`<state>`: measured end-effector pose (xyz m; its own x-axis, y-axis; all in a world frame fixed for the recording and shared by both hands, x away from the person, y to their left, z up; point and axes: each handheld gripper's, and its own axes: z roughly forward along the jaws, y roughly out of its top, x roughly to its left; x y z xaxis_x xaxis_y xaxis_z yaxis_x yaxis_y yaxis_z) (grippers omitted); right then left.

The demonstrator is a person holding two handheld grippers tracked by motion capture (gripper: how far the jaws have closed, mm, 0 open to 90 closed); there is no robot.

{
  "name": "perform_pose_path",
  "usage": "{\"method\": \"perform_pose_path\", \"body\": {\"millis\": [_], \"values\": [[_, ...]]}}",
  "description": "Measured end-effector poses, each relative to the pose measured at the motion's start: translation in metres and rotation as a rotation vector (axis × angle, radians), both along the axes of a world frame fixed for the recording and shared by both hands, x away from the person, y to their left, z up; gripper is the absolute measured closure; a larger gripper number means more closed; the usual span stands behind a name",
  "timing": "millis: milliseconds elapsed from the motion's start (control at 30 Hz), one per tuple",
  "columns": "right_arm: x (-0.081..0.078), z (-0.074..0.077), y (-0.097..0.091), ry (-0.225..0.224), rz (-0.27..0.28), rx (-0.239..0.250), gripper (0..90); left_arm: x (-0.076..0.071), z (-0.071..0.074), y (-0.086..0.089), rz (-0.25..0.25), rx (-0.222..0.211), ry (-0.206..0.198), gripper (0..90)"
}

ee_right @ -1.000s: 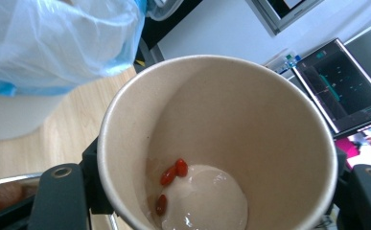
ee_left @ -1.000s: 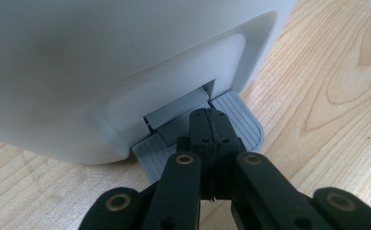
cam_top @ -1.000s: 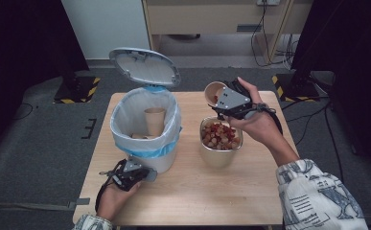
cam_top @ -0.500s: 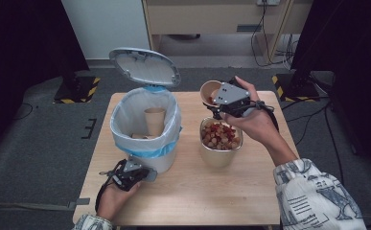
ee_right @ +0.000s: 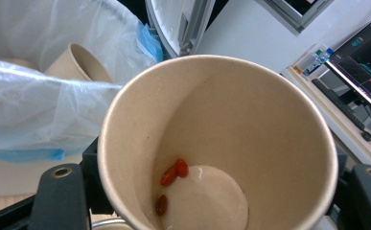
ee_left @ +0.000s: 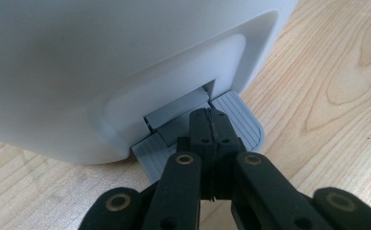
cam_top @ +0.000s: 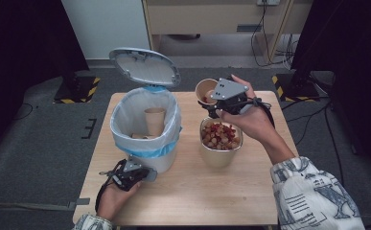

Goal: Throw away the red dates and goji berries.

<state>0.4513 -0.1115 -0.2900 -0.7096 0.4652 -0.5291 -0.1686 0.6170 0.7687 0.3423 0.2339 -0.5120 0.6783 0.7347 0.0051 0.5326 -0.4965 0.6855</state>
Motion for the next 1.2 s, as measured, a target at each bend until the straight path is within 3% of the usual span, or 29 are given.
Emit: {"method": "perform_pose_path", "body": {"millis": [1200], "values": [[0.001,0.018,0.025,0.087,0.057,0.123,27.6,0.000,0.000,0.000,-0.002,-0.001,-0.001,89.8]]}}
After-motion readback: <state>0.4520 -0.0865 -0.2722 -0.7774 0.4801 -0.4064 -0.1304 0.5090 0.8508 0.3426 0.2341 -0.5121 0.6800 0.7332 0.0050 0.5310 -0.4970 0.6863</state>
